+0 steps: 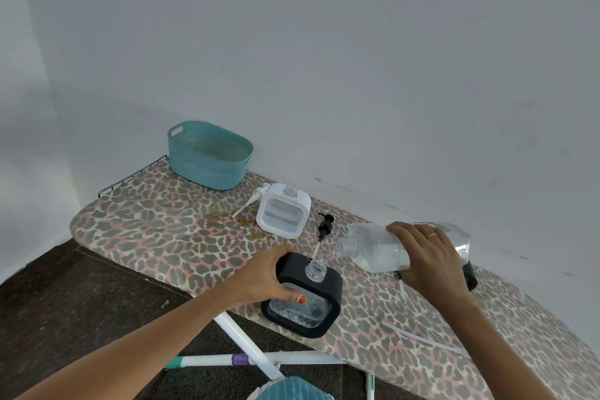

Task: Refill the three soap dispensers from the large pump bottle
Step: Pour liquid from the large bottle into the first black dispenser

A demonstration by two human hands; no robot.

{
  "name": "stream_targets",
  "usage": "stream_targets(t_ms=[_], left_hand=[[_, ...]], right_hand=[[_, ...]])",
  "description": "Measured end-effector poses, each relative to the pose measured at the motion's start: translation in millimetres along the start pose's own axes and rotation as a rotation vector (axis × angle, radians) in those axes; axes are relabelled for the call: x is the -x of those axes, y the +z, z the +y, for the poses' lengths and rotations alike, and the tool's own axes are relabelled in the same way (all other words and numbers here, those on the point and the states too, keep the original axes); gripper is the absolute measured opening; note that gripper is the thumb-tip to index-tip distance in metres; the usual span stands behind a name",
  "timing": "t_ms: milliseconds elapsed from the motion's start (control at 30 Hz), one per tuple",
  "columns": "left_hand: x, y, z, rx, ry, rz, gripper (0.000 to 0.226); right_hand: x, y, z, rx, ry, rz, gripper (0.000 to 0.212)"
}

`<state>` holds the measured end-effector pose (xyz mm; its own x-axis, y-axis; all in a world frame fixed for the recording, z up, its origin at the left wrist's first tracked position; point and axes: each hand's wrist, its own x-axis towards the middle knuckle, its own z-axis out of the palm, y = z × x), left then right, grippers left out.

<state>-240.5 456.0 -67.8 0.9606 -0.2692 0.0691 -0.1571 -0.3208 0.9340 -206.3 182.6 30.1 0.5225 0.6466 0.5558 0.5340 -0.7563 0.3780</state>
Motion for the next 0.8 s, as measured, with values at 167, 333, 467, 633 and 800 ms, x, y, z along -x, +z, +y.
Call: stream_targets(t_ms=[167,333,467,633,800], left_hand=[[1.0,-0.5,-1.3,0.014,-0.008,-0.005,0.057],[2.2,-0.3,0.9,0.020,-0.004,-0.006,0.054],[3.1,0.7,2.8,0.026,-0.008,-0.003,0.062],[3.3,1.0,3.3,0.016,-0.015,-0.001,0.061],[4.0,1.8,5.6,0.023,-0.011,0.015,0.057]], right_hand=[[0.7,0.9,0.5,0.003,-0.004,0.002,0.089],[0.7,1.1,0.7,-0.001,-0.009,0.015,0.087],[1.3,1.8,0.6,0.002,-0.009,0.010,0.088],[1.6,2.6,0.3,0.005,-0.006,0.005,0.089],[1.7,0.8,0.3,0.003,-0.011,0.005,0.087]])
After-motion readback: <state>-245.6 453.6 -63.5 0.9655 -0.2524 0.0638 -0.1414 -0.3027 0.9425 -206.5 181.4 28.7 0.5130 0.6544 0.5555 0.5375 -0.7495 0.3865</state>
